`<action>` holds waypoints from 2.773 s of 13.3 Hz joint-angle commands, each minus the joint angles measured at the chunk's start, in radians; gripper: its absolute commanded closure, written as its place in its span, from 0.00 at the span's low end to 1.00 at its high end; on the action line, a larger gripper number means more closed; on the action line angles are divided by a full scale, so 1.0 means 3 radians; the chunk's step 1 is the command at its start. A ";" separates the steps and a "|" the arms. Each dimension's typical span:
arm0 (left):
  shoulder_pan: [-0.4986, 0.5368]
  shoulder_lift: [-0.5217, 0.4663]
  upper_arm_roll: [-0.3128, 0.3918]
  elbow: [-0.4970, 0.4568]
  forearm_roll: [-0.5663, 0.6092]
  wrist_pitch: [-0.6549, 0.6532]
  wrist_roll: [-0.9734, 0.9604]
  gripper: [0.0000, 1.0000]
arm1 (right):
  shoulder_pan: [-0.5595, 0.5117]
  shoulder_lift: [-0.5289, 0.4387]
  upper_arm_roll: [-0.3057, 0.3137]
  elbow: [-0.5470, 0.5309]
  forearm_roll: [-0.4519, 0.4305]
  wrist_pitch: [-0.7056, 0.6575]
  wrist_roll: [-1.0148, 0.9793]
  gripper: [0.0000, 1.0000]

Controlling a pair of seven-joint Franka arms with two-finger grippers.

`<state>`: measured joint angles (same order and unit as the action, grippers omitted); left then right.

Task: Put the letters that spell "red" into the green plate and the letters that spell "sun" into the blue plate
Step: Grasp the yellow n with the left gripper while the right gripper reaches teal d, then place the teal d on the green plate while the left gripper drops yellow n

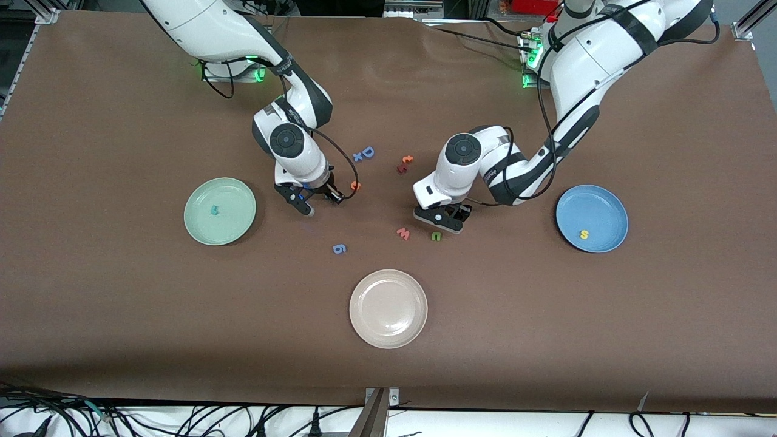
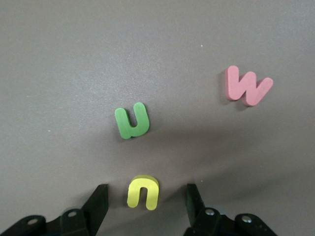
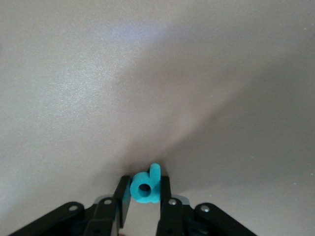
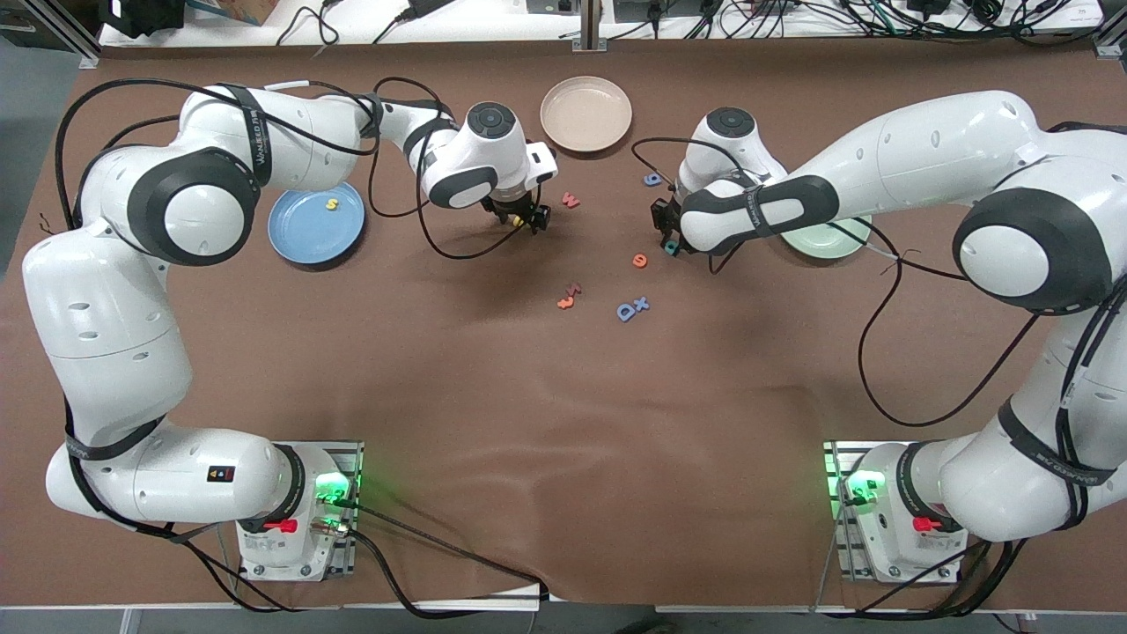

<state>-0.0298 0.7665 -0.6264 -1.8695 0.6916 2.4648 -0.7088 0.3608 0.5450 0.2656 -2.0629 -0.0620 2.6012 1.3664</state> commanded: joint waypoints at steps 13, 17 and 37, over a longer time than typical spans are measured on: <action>-0.0105 0.0053 0.0027 0.0060 0.0073 -0.0055 -0.0537 0.74 | 0.0009 -0.0650 -0.0843 0.0393 -0.0029 -0.1777 -0.1545 0.90; -0.0105 0.0048 0.0022 0.0090 0.0052 -0.0122 -0.0531 0.75 | -0.0006 -0.0692 -0.1350 0.0225 0.0063 -0.1778 -0.2558 0.90; 0.0937 -0.0253 -0.0003 0.0965 -0.0879 -0.2626 0.1937 0.79 | 0.0024 -0.0764 -0.0610 0.0188 0.0335 -0.1441 -0.1443 0.01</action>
<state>0.1956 0.7337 -0.6245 -1.5749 0.4560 1.7343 -0.2396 0.3661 0.3036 0.0220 -2.0245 0.0284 2.1567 0.8325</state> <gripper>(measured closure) 0.731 0.004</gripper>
